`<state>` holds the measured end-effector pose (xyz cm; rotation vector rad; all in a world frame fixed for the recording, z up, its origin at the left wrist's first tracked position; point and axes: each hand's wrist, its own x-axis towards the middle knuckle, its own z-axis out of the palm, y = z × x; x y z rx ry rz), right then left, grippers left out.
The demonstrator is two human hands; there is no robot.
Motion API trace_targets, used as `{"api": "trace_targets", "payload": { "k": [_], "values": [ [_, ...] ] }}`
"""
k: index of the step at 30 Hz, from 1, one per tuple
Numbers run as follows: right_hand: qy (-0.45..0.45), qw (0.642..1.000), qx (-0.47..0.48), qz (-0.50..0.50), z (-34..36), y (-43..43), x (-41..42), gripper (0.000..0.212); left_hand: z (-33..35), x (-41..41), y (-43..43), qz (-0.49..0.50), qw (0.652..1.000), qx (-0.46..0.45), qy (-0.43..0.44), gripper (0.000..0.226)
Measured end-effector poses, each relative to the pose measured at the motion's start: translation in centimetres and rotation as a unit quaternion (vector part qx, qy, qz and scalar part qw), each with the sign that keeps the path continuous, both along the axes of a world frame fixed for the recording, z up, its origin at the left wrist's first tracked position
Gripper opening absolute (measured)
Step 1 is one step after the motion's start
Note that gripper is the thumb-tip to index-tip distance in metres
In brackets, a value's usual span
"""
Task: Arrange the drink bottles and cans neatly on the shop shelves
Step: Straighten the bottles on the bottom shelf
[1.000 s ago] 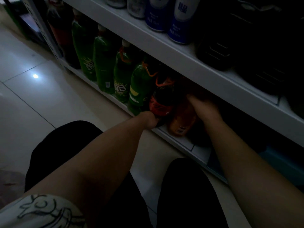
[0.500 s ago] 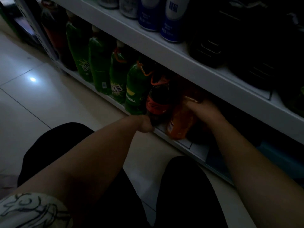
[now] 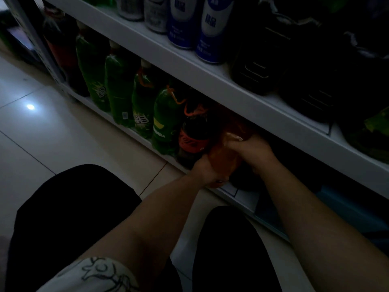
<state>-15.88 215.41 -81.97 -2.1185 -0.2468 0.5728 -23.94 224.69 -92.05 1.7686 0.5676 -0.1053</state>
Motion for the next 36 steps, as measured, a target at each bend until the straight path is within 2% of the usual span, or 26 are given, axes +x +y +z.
{"api": "trace_targets", "payload": {
  "k": [2,6,8,10,14,16,18,21,23,24,27,31,34,36],
  "values": [
    [-0.005,1.0,0.002,-0.025,-0.3,-0.4,0.0,0.043,-0.5,0.1,0.8,-0.036,0.995,0.091,-0.015,0.082],
    [-0.028,0.993,-0.084,-0.073,0.4,-0.1,0.2,0.057,-0.5,-0.4,1.3,-0.021,0.981,0.193,-0.03,0.038],
    [-0.048,0.989,-0.122,-0.068,0.5,0.2,0.2,0.069,-1.0,-0.7,1.1,-0.018,0.979,0.195,-0.056,0.031],
    [-0.047,0.99,-0.122,-0.057,0.5,0.3,0.5,0.072,-1.0,-0.7,0.6,-0.02,0.979,0.184,-0.083,0.031],
    [-0.073,0.986,-0.148,-0.032,0.5,0.9,0.6,0.073,-0.2,0.1,0.3,0.027,0.988,0.109,-0.102,0.045],
    [-0.084,0.986,-0.141,-0.037,0.7,1.4,0.2,0.071,0.3,0.6,-0.4,0.032,0.995,0.042,-0.081,0.06],
    [-0.092,0.985,-0.136,-0.053,1.0,1.4,-0.4,0.064,0.3,1.4,-1.4,0.031,0.997,0.062,-0.036,0.072],
    [-0.162,0.976,-0.035,-0.141,0.5,-1.3,-2.5,0.044,-0.3,1.9,-2.1,0.013,0.982,0.162,0.095,0.063],
    [-0.232,0.951,0.014,-0.204,-1.0,-4.6,-5.3,0.026,-0.9,2.1,-1.9,-0.001,0.975,0.163,0.151,0.051],
    [-0.245,0.942,0.014,-0.229,-1.9,-6.0,-6.6,0.024,-1.2,2.0,-1.7,0.0,0.975,0.158,0.153,0.048],
    [-0.181,0.941,0.015,-0.286,-4.7,-8.4,-7.3,0.049,-1.5,1.7,-1.6,0.028,0.983,0.149,0.104,0.054],
    [-0.097,0.949,0.037,-0.299,-5.2,-7.6,-3.8,0.09,-1.8,2.0,-1.3,0.024,0.979,0.169,0.109,0.055],
    [-0.077,0.954,0.029,-0.29,-4.4,-7.2,-1.0,0.1,-2.2,2.1,-1.2,-0.013,0.975,0.179,0.128,0.063],
    [-0.062,0.965,0.025,-0.253,-4.1,-7.3,0.0,0.099,-2.6,2.1,-1.3,-0.049,0.971,0.184,0.146,0.063]
  ]
}}
